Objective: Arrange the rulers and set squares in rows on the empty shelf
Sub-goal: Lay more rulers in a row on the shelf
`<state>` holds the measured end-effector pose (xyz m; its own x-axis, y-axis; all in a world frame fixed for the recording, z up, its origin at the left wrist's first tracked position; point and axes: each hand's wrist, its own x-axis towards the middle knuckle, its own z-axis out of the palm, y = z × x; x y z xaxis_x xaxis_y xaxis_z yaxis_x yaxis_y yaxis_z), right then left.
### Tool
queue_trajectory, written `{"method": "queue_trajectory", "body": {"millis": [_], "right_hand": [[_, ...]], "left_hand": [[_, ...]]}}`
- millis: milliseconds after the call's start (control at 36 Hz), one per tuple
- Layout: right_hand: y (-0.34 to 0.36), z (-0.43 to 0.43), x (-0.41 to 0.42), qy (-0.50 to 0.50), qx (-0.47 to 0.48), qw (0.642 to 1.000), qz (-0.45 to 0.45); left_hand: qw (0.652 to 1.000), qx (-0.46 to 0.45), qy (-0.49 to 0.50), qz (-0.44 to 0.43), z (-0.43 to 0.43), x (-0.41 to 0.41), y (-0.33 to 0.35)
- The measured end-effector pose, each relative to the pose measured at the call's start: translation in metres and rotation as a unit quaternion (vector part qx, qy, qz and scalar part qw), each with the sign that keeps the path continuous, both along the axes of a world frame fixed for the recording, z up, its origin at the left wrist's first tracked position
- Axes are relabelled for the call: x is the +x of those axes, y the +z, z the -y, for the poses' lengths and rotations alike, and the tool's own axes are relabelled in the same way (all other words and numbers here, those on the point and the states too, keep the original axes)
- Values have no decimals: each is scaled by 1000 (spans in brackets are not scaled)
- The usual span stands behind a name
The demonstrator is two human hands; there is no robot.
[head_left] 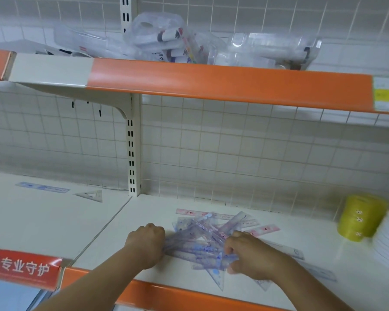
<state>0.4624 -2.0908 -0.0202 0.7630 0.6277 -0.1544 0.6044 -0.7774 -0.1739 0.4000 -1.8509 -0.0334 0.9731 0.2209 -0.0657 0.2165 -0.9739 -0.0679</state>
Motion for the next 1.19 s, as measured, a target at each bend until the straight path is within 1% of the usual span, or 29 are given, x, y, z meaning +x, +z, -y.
{"method": "queue_trajectory", "body": {"millis": [389,556,694,972,1194], "right_hand": [[-3,2,-1,-3,7,1000,1],[-2,3,-1,-2,9,1000,0],[-2,3,0,0,9,1000,0],[15,1,-5,13,-5,999,34],[20,-12,-4,16,-20,998,64]], "left_hand": [[999,-39,-23,-25,-7,-1,2],[999,-16,-46,-20,-8,1,4],[997,3,-71,-35,-13,2,3],[996,-26,-84,-2,-16,0,16],[998,-6,-68,4,-35,-17,28]]}}
